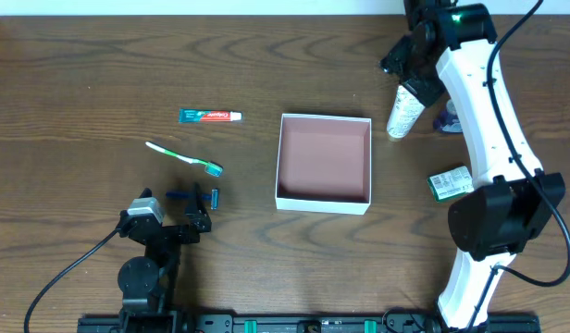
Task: Pack container
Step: 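Lift the Pantene tube with the right gripper and carry toward box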
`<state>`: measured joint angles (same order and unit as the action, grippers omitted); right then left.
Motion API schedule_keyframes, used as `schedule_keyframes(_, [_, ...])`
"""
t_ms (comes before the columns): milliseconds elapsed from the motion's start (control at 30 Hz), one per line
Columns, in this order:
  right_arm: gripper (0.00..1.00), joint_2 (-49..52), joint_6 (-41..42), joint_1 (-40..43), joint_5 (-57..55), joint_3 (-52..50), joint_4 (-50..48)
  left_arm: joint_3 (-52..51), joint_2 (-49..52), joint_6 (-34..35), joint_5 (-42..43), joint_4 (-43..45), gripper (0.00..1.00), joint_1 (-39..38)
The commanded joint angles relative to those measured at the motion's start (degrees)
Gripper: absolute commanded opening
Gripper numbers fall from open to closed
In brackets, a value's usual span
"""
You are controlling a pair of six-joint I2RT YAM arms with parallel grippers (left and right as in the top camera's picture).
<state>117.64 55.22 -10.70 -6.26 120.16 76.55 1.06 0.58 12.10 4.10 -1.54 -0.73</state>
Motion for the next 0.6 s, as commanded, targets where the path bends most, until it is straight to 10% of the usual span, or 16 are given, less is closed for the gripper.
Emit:
schedule_keyframes(0, [0.70,-0.3,1.1,0.8,-0.8,-1.4,-0.5,-0.8,-0.3,-0.5,0.7,-2.1,0.98,0.3])
schedule_keyframes(333, [0.24,-0.3,-3.5,1.5,-1.9,-1.5,-0.5,-0.8,-0.3,-0.5,0.7,-2.1,0.98,0.3])
schedule_keyframes(567, [0.12,-0.3,-12.2,1.5,-4.3,-1.5,0.4,-0.8,-0.3,-0.5,0.7,-2.1,0.98,0.3])
